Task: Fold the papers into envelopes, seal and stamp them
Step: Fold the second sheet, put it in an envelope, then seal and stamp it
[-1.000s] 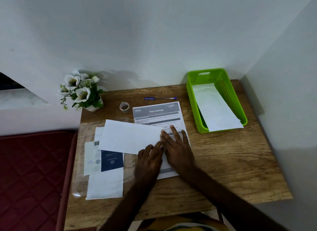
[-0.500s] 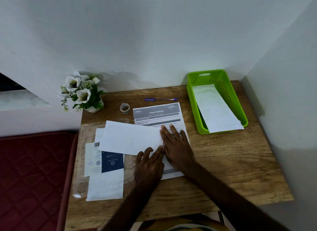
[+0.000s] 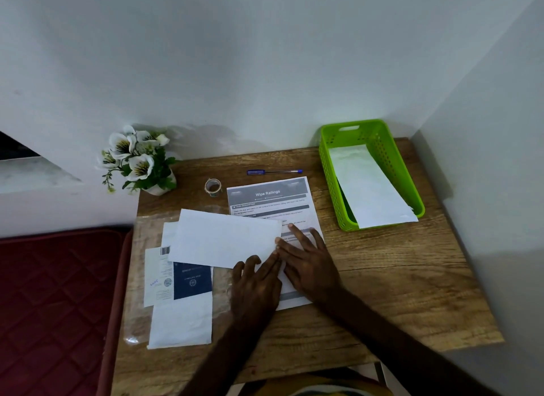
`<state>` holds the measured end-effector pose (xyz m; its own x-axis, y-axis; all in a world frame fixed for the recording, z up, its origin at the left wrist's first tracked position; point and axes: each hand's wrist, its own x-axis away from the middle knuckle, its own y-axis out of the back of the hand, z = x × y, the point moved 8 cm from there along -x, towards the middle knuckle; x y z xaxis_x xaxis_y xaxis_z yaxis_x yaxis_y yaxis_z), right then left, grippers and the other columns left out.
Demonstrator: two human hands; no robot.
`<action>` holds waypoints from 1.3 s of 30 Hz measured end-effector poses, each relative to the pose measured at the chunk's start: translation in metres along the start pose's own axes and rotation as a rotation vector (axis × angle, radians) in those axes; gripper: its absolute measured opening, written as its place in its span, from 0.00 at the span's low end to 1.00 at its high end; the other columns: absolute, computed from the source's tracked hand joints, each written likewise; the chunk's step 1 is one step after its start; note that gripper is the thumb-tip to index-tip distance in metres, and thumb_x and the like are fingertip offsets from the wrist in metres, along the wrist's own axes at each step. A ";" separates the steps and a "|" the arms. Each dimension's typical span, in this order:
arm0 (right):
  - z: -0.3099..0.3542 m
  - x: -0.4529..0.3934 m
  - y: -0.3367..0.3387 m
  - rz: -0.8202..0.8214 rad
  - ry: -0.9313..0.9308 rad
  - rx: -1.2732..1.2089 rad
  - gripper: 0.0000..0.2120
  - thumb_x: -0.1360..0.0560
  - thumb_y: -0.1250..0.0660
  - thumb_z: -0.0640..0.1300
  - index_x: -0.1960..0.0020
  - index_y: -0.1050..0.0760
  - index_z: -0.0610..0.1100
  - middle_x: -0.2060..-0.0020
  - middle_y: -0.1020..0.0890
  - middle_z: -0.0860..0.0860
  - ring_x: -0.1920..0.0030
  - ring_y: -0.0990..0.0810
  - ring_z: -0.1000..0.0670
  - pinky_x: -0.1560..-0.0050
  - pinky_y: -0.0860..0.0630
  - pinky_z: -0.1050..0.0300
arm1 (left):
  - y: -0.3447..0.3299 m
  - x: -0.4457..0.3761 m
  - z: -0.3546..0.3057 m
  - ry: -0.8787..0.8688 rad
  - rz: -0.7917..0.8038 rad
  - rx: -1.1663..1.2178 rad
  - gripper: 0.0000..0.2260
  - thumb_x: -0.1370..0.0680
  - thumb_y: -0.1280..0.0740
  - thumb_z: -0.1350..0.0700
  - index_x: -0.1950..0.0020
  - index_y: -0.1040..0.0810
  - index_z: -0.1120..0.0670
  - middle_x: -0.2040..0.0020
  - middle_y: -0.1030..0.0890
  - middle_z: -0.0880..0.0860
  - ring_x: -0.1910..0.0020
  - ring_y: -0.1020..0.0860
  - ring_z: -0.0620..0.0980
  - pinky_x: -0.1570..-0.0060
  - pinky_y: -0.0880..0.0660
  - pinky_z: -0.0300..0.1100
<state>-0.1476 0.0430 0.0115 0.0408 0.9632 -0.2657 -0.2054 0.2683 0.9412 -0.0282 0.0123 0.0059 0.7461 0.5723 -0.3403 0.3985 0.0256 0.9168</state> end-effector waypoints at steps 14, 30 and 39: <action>-0.014 -0.019 -0.009 0.122 -0.148 0.112 0.27 0.17 0.49 0.57 0.27 0.26 0.44 0.25 0.28 0.49 0.21 0.38 0.39 0.26 0.41 0.30 | 0.001 -0.001 -0.001 0.001 0.070 0.023 0.19 0.24 0.35 0.50 0.37 0.16 0.57 0.35 0.17 0.53 0.44 0.20 0.58 0.44 0.26 0.55; -0.015 -0.016 -0.016 0.094 -0.183 0.116 0.24 0.17 0.46 0.53 0.26 0.28 0.45 0.24 0.29 0.50 0.22 0.36 0.39 0.26 0.39 0.32 | 0.006 -0.004 0.002 -0.018 0.003 0.054 0.17 0.22 0.32 0.48 0.38 0.15 0.54 0.38 0.16 0.49 0.46 0.21 0.54 0.44 0.29 0.51; -0.016 -0.018 -0.013 0.083 -0.200 0.071 0.24 0.17 0.47 0.53 0.27 0.27 0.45 0.25 0.28 0.50 0.23 0.35 0.39 0.25 0.40 0.34 | 0.038 -0.060 0.039 0.054 -0.117 0.093 0.11 0.21 0.33 0.51 0.45 0.14 0.54 0.50 0.13 0.52 0.48 0.20 0.54 0.46 0.29 0.51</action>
<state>-0.1610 0.0222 0.0007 0.2209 0.9642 -0.1470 -0.1467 0.1819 0.9723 -0.0368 -0.0524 0.0533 0.6632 0.6128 -0.4297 0.5305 0.0201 0.8475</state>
